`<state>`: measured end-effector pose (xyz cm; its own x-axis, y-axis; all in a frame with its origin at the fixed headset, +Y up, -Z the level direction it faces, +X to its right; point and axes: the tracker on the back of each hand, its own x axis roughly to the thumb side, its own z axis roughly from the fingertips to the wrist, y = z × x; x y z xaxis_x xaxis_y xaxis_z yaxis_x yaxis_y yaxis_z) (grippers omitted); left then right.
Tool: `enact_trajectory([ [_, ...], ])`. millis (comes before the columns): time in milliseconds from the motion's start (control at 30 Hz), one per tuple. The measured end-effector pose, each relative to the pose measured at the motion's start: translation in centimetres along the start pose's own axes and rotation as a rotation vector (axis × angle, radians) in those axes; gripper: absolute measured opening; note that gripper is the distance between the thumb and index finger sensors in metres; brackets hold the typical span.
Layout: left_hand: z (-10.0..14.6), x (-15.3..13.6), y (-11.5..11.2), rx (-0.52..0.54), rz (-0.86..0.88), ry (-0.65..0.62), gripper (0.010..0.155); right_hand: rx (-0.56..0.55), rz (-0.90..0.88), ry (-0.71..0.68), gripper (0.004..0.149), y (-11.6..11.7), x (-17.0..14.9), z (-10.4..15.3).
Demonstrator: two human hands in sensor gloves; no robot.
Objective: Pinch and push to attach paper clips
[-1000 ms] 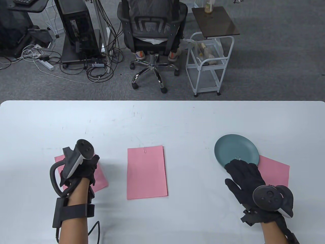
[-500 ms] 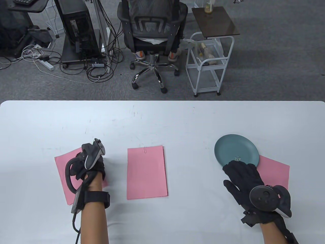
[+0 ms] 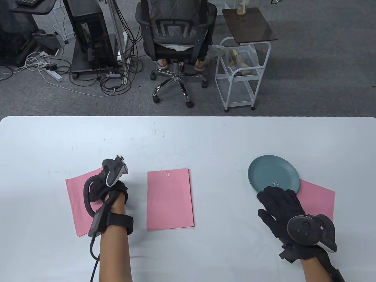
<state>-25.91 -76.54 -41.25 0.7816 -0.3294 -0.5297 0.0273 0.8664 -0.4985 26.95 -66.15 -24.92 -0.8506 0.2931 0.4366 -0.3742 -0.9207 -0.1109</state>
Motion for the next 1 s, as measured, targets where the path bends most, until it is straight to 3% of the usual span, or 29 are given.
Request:
enact_trajectory([
  [233,0.2,-0.5,0.3,0.061,0.063,-0.016,0.052,0.002,0.002,-0.002,0.057,0.0,0.0,0.0],
  [700,0.5,-5.2,-0.4,0.076,0.432,-0.060,0.042,0.016,0.016,-0.012,0.057,0.1,0.3,-0.1],
  [1000,4.1,-9.9,1.3,0.207,0.665,-0.175,0.041,0.036,0.023,-0.026,0.056,0.4,0.6,-0.2],
])
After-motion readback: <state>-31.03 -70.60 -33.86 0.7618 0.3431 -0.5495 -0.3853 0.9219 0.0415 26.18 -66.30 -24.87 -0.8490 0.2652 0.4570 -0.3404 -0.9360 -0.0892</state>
